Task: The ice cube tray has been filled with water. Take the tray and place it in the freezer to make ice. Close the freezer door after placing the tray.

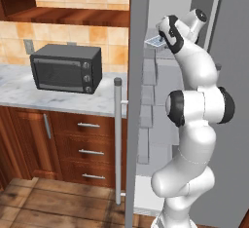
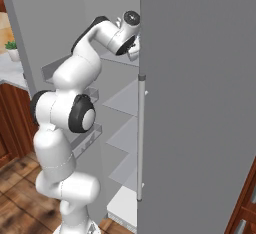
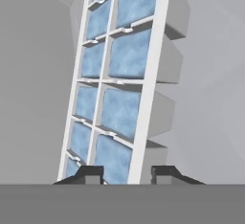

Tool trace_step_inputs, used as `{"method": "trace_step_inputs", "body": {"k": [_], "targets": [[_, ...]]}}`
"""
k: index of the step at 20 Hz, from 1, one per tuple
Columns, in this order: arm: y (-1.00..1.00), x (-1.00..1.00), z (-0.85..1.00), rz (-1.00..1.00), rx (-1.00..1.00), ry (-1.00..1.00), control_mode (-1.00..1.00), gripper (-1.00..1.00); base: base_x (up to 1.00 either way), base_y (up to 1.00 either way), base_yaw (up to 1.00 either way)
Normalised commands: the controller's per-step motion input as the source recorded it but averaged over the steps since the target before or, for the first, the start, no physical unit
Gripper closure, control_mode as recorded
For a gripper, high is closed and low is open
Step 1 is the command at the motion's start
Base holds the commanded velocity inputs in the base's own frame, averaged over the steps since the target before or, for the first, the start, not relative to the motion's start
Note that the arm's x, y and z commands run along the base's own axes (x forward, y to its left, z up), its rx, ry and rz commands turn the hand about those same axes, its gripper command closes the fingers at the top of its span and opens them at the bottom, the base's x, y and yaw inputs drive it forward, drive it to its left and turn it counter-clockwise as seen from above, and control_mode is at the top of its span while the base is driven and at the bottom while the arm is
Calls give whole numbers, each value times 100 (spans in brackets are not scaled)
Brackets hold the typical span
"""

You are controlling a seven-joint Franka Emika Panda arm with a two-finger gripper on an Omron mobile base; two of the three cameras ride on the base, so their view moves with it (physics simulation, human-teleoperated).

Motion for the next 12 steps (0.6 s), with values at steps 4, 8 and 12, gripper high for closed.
{"method": "trace_step_inputs", "body": {"k": [4, 8, 12], "targets": [[0, 44, -26, -2, 0, 3, -100, 100, 0, 0, 0], [0, 50, -49, -2, 0, 2, -100, 100, 0, 0, 0], [0, 58, -66, -1, 0, 0, -100, 100, 0, 0, 0]]}}
